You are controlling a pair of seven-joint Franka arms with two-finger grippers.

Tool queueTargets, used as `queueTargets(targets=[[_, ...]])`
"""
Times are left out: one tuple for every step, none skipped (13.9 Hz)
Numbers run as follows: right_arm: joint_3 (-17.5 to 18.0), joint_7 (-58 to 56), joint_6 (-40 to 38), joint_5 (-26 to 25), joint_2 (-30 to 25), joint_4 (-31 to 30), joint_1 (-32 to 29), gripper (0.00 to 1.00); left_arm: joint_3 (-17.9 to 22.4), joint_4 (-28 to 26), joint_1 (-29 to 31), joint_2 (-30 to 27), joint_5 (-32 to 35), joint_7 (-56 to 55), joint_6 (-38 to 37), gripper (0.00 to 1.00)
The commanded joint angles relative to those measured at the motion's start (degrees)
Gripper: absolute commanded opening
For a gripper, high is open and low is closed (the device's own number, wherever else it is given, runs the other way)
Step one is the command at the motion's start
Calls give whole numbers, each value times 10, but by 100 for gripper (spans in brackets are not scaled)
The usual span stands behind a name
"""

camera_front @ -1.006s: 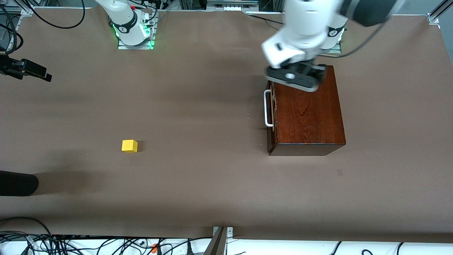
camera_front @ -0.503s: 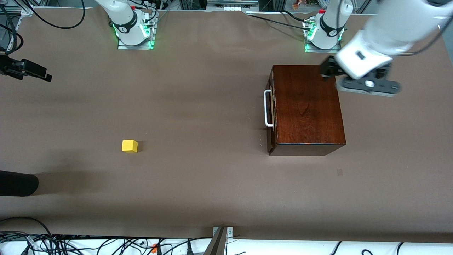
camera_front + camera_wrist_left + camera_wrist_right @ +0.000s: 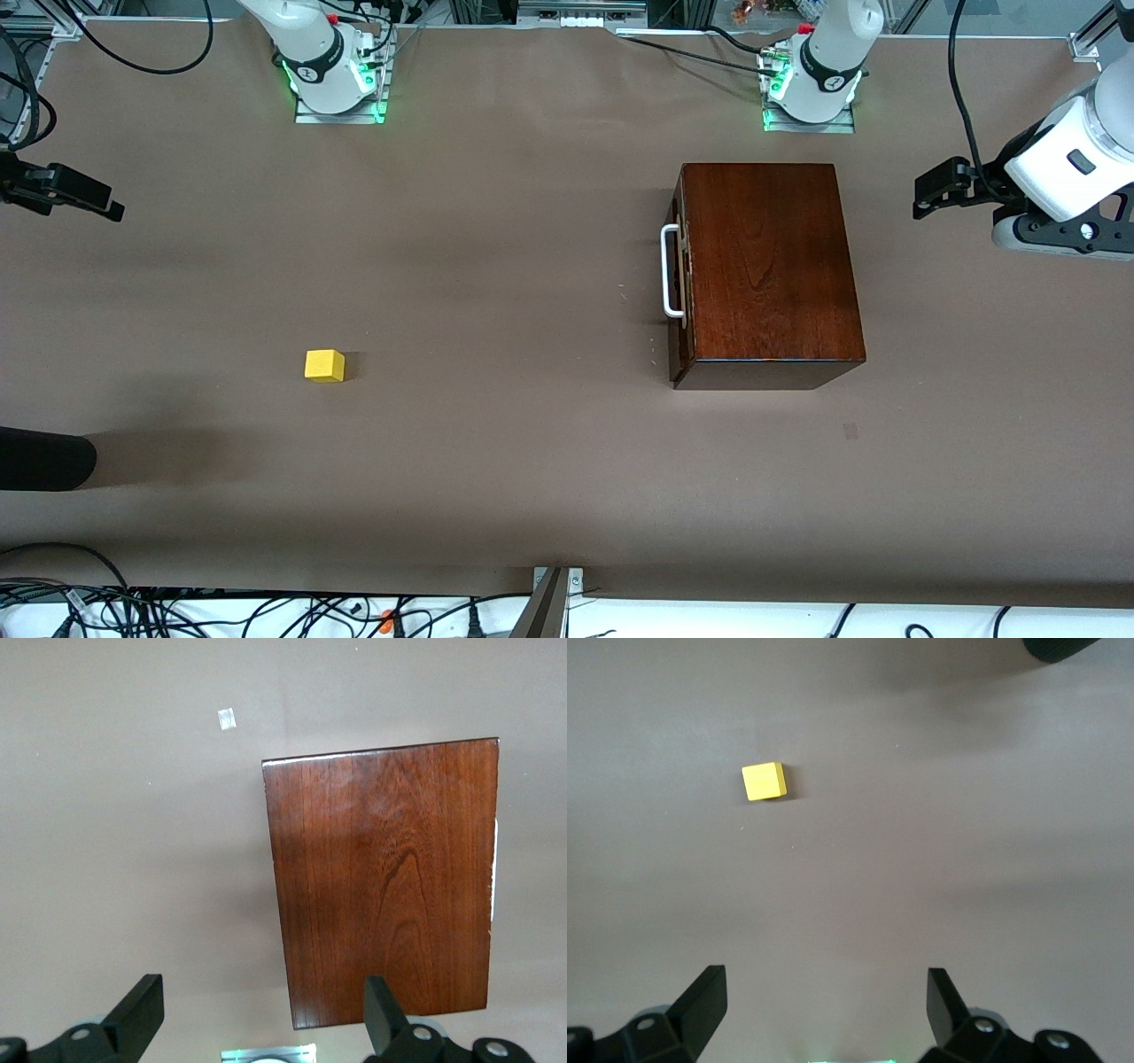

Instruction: Open drawer, take yellow block, close drawer

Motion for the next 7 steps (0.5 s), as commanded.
queueTargets(targets=[[-4,-7,31,-1,5,1,-9,100,4,-104,-1,-72,-12,8,49,100],[-4,-8,45,-1,9,1,-9,100,5,-105,-1,-73,-12,8,48,100],[-4,-8,54,-2,10,0,-9,100,5,-104,5,-73,-12,8,47,100],[-7,-7,56,-2,11,-1,-9,100,5,-102,9,-73,-12,8,44,100],[-14,-7,56,-2,11,-1,-9,100,5,-101,11,-73,-12,7,43,100],[-16,-10,55,-2,10,-1,-9,100,4,-100,13,-72,-10,7,43,100],[-16,-10,52,-2,9,-1,-9,100,4,-100,13,-72,-9,7,43,100]])
